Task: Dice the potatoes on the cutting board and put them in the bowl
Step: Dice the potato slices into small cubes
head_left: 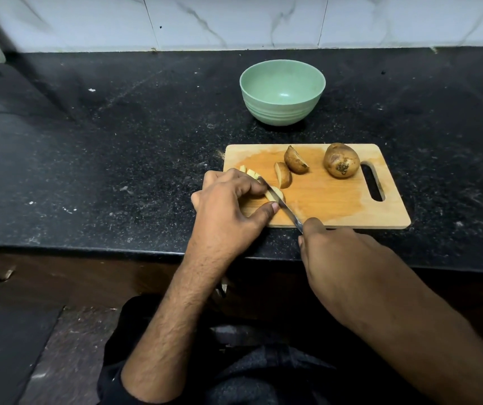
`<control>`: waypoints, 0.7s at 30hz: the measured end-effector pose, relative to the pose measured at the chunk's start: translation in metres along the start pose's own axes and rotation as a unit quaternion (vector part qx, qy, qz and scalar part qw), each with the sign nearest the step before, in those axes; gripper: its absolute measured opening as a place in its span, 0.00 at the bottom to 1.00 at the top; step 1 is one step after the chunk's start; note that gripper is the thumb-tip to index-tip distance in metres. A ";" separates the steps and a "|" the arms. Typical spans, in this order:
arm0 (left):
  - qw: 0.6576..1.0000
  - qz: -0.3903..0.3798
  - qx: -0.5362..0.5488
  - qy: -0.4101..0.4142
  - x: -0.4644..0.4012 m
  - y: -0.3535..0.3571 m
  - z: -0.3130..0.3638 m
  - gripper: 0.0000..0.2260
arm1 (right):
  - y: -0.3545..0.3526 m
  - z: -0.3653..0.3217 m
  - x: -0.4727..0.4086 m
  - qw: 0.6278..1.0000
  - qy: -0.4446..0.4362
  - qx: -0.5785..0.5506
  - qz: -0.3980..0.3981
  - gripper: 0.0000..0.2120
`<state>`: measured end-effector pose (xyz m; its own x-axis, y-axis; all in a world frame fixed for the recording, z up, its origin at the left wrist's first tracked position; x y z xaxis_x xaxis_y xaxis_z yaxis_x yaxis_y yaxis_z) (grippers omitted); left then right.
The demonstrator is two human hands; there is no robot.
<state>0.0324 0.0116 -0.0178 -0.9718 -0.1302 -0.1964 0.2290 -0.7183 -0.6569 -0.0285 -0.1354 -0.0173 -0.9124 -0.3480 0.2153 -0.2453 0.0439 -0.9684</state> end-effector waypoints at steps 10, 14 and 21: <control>1.000 0.010 0.010 -0.009 0.001 0.001 -0.001 0.09 | 0.006 0.012 0.025 0.999 -0.003 -0.028 -0.036 0.04; 1.000 0.011 0.001 -0.009 0.001 0.002 -0.002 0.10 | 0.012 0.020 0.050 0.996 0.019 -0.043 -0.076 0.09; 1.000 0.002 0.003 -0.001 0.002 0.002 0.000 0.12 | 0.000 0.031 0.065 0.997 0.003 -0.065 -0.052 0.13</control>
<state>0.0307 0.0096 -0.0196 -0.9712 -0.1340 -0.1971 0.2319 -0.7219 -0.6519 -0.0778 -0.1869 -0.0073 -0.8815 -0.3513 0.3156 -0.3793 0.1285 -0.9163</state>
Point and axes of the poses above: each hand's wrist, its own x-axis away from the middle knuckle, its own y-axis out of the palm, z = x × y, the point moved 10 cm from there along -x, towards the middle knuckle, and after that the axes turned 10 degrees about -y, right-handed, at the moved point
